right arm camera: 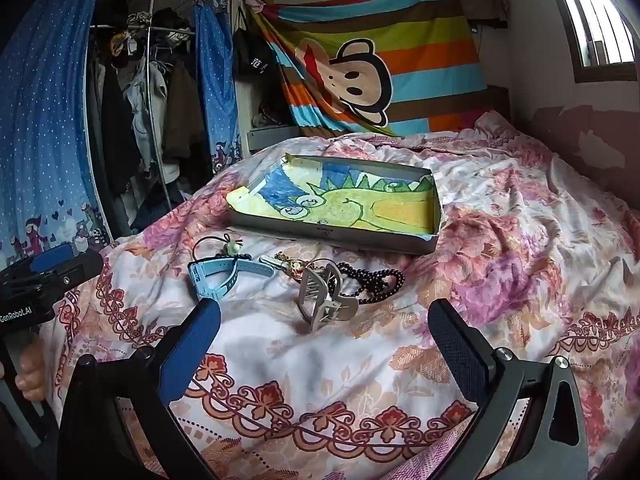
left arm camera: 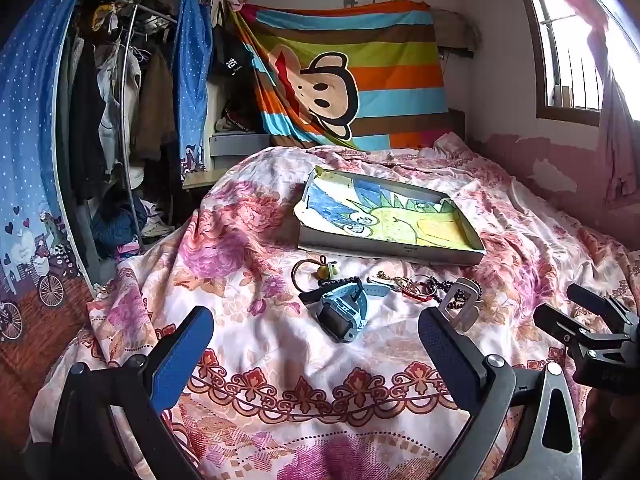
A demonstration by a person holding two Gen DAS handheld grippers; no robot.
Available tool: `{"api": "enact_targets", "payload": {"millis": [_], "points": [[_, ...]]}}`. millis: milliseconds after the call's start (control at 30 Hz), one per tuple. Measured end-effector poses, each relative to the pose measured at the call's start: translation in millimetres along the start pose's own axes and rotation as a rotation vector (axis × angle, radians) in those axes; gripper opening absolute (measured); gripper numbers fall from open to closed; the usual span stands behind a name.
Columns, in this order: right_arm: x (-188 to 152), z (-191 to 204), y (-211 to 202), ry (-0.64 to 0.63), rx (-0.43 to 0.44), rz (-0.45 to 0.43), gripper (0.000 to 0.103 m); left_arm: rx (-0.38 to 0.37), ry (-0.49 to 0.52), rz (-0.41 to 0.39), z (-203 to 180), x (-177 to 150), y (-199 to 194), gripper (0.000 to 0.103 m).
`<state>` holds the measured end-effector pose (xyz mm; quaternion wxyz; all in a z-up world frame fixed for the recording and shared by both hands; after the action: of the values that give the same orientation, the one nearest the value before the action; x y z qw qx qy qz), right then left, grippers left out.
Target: Organize jewelry
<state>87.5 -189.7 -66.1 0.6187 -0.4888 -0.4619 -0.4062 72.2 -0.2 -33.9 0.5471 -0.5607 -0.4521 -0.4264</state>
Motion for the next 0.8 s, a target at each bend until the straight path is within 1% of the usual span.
{"api": "enact_targets", "payload": {"millis": [33,200,233,400,800], "points": [[-0.8,-0.2,0.4,0.001,0.000,0.007,0.102,0.001,-0.005,0.011,0.2,-0.9,0.3,0.103],[0.4,1.2,-2.7,0.000,-0.004,-0.012,0.102,0.000,-0.001,0.008,1.6,-0.6,1.3,0.103],[-2.5,-1.4,1.7,0.012,0.001,0.015,0.102,-0.003,-0.002,0.009,2.0,-0.6,1.7,0.103],[-2.1,-1.7,0.9,0.015,0.002,0.017,0.102,-0.008,0.007,0.008,-3.6,-0.3,1.9,0.103],[-4.0,-0.6,1.8,0.020,0.002,0.022,0.102,-0.008,0.017,0.006,-3.8,-0.9,0.6,0.103]]}}
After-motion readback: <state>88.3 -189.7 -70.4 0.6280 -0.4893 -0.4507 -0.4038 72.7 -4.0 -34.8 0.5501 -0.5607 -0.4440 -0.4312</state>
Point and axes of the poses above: each gripper's, at about its wrist camera, not at the fingertips, and y roughly the way its jaws point, z to its left, x to its top, the point moved 8 cm from there along y, roughly the way its jaws point, and after that the axes turned 12 degrees about -z, right-handed, at the moved point
